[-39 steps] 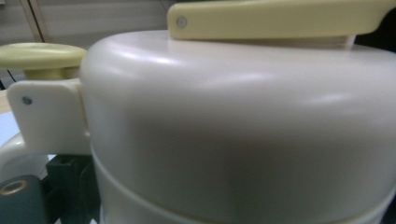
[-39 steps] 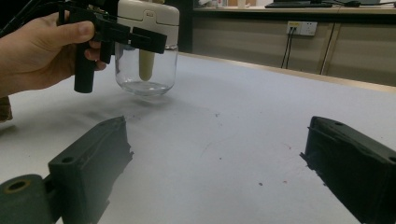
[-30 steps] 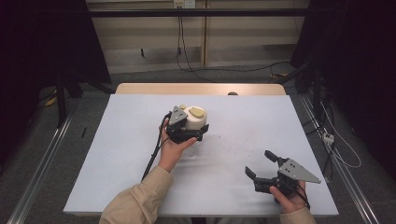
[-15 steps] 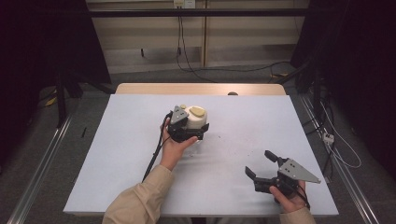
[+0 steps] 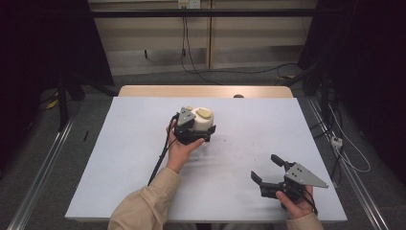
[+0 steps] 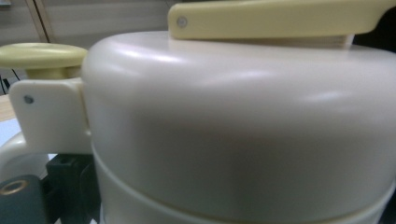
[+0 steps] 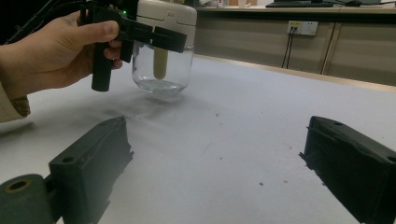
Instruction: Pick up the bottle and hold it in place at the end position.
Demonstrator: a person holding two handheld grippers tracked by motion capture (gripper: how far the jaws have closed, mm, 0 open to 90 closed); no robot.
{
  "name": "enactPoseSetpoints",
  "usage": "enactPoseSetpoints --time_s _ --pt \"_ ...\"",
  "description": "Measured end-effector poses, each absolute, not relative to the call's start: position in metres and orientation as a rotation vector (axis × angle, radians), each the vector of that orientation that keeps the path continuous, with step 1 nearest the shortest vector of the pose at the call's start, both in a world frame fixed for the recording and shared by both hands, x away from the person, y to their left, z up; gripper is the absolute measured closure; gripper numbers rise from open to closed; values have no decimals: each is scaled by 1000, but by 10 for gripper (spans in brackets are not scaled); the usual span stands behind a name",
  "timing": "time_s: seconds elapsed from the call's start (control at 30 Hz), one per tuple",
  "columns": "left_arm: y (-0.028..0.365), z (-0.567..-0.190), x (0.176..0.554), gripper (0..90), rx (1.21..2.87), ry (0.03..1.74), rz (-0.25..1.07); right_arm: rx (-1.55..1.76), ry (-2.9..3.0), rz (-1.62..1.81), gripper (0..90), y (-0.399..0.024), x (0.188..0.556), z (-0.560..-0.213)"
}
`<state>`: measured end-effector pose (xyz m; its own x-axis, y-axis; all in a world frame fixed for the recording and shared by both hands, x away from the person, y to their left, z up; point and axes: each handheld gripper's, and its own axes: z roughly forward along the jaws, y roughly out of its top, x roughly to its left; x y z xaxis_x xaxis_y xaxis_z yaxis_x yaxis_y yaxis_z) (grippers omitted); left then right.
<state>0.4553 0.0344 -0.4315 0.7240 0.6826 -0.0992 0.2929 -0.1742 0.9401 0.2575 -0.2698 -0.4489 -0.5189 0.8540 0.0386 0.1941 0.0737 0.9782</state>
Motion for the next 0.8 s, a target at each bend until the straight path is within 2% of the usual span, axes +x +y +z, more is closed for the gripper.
enactPoseSetpoints --time_s 0.8 --pt "27 -446 464 56 1763 802 409 1040 1783 1488 60 -269 258 -449"
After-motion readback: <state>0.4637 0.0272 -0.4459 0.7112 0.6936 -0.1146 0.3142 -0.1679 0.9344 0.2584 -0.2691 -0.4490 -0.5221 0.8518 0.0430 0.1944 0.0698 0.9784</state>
